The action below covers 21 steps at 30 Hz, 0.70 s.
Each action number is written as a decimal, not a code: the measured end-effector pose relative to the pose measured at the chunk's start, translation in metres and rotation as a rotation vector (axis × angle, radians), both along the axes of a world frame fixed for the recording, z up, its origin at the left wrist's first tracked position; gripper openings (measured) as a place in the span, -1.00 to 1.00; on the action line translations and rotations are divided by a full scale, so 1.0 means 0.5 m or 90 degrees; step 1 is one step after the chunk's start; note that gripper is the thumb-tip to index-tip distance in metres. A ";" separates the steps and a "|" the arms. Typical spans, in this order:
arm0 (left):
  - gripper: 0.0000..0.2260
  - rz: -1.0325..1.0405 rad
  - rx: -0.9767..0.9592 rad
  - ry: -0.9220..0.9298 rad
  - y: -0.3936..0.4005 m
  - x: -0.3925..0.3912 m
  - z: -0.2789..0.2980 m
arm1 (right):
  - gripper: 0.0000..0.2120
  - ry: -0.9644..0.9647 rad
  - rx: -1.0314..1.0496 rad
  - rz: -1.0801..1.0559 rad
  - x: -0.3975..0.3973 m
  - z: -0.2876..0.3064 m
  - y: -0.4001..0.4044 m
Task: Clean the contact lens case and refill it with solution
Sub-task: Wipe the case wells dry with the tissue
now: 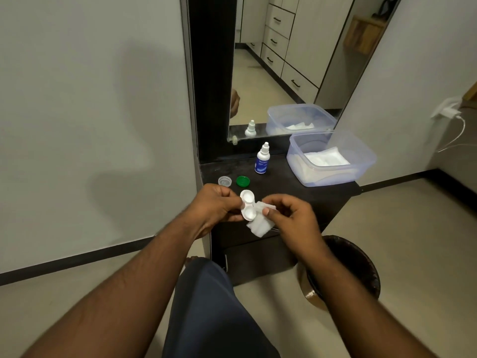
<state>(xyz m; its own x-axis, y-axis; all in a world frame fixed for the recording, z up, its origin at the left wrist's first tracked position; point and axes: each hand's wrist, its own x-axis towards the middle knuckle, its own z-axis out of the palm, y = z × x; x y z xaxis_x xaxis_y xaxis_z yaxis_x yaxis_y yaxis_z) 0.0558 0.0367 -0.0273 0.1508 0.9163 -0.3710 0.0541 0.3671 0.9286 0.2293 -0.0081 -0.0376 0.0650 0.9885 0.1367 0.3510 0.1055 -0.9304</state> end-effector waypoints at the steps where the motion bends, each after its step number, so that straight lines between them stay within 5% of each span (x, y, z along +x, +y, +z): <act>1: -0.95 -0.004 0.006 0.000 0.000 0.000 -0.001 | -0.80 -0.016 0.019 0.001 -0.010 -0.009 -0.001; 6: -0.88 -0.020 0.019 0.024 0.002 -0.002 -0.005 | -0.84 -0.110 0.051 -0.014 -0.034 -0.018 0.005; 11: -0.77 -0.017 0.028 0.046 0.000 -0.001 -0.004 | -0.84 -0.296 0.217 0.035 -0.048 -0.021 0.009; 18: -0.76 -0.002 0.048 0.083 -0.003 0.005 -0.008 | -0.88 -0.226 0.115 -0.027 -0.054 -0.018 0.011; 21: -0.73 0.002 0.056 0.089 -0.002 0.004 -0.009 | -0.91 -0.328 0.173 -0.026 -0.064 -0.023 0.008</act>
<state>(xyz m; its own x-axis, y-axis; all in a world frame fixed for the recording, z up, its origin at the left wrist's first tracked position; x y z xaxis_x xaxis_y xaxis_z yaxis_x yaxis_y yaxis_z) 0.0580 0.0355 -0.0318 0.1007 0.9467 -0.3061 0.1834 0.2847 0.9409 0.1972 -0.0040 -0.0493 -0.0402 0.9119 0.4085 0.7601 0.2933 -0.5799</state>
